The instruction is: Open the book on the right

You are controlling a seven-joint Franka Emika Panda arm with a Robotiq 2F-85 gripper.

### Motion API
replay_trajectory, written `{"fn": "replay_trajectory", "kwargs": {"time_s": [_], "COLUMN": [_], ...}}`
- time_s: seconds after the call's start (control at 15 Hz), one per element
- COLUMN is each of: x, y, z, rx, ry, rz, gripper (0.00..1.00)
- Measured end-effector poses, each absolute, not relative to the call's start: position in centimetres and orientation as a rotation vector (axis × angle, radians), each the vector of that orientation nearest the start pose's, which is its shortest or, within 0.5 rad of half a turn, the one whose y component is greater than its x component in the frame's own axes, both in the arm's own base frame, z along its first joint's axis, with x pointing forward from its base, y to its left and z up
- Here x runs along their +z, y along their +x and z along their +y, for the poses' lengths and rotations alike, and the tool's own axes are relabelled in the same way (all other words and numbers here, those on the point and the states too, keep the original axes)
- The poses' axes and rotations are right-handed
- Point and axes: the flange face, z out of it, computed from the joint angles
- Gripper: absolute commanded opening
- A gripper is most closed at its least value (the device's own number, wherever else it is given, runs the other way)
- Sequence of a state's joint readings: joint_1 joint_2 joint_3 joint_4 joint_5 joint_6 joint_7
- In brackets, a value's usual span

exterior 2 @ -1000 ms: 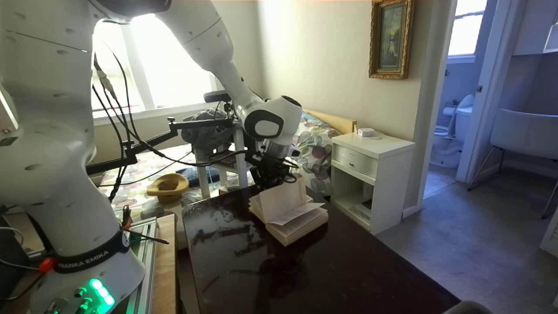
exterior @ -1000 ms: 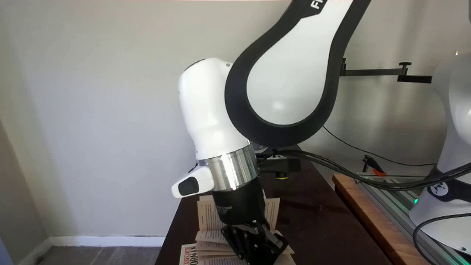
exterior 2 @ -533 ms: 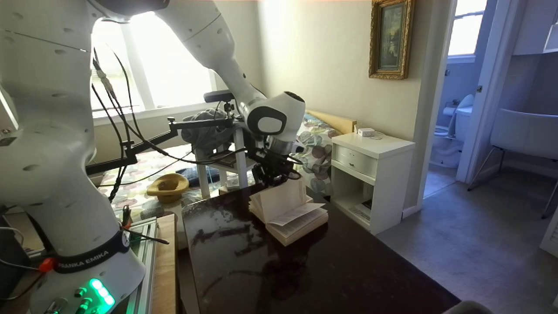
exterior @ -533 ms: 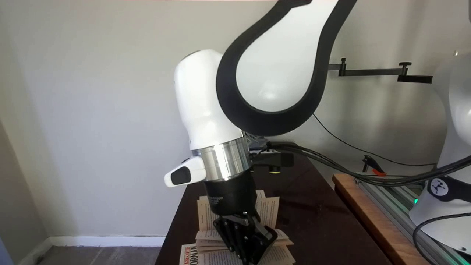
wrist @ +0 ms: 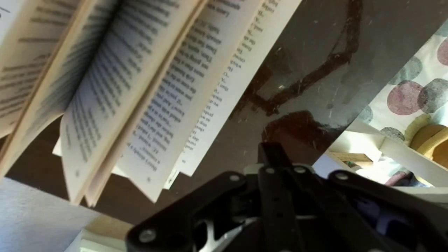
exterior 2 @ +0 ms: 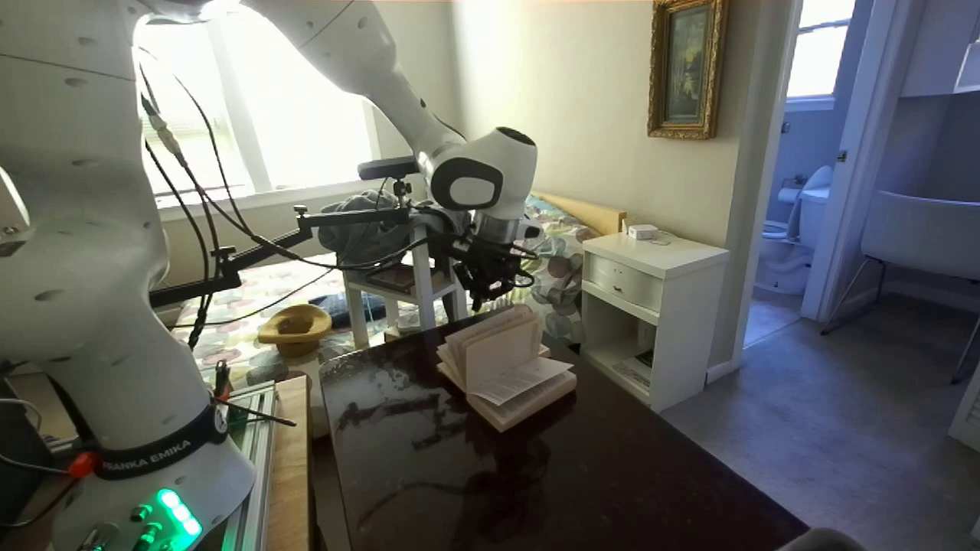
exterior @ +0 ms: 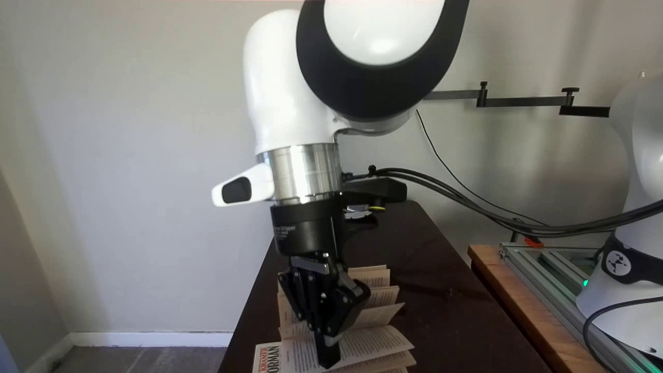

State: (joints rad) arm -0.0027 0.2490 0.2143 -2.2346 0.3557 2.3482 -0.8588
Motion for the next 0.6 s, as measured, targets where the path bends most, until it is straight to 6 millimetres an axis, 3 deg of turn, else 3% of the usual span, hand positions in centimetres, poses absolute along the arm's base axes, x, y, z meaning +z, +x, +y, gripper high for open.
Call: {"fn": "replay_trajectory", "kwargs": {"time_s": [0.27,0.6], "x": [29.0,32.5], "y": [52.7,53.5], "z": [10.3,6.0], "rx": [-0.054,-0.163], "ry": [-2.640,-2.712], "rz": [-1.071,-0.984], "gripper": [0.00,0.00]}}
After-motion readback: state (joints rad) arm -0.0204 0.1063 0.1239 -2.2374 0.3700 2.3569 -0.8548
